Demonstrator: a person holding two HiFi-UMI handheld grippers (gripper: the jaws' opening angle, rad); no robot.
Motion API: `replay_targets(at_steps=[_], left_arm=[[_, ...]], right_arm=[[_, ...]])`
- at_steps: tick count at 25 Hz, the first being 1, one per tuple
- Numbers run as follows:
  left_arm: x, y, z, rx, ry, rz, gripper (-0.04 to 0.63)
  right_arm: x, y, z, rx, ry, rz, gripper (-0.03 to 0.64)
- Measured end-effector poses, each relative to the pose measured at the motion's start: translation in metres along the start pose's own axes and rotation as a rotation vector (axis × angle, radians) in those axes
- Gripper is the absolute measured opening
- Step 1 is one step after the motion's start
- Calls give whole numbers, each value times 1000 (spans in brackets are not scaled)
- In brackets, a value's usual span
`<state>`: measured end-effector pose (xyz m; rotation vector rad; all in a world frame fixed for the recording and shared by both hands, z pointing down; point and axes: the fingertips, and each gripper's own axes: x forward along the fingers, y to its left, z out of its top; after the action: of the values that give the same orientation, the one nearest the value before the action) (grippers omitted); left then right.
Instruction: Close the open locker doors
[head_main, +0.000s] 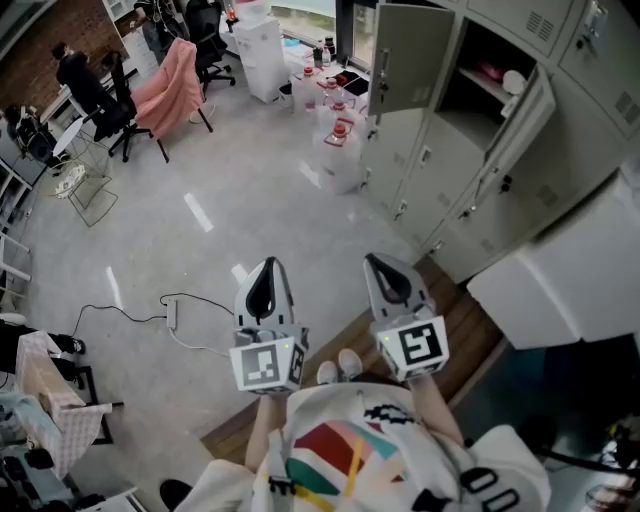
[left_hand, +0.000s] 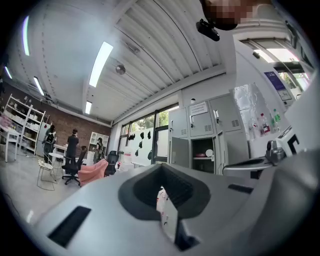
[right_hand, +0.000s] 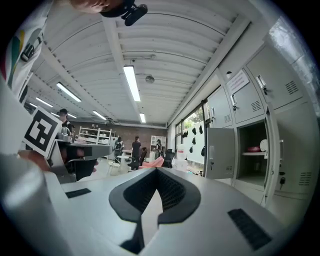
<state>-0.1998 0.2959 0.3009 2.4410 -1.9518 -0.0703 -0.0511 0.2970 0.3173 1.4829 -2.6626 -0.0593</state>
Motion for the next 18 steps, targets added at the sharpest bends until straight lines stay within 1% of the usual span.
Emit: replay_targets(at_steps=[2, 5, 6, 7, 8, 10, 14, 18], left_arm=[[-1, -1, 0, -6, -1, -8, 6], [-2, -3, 1, -9, -4, -21, 6], [-3, -2, 1, -10, -5, -24, 6], [-3, -2, 1, -10, -5, -26, 6], [-4, -1, 2, -10, -6, -27, 6], [-8, 1, 2, -8, -9, -30, 6], [-11, 10, 1, -17, -9, -30, 6], [-14, 20, -2, -26, -5, -30, 6]], right_arm=[[-2, 4, 0, 3, -11, 15, 6], [-2, 9, 1, -17, -20, 14, 16], [-1, 11, 1, -14, -25, 12, 124], [1, 11, 2, -14, -31, 1, 307], [3, 12, 3, -21, -40, -18, 342], [3, 14, 3, -24, -53, -44, 354], [1, 17, 4, 41, -61, -50, 354], [1, 24, 3, 47, -63, -54, 354]])
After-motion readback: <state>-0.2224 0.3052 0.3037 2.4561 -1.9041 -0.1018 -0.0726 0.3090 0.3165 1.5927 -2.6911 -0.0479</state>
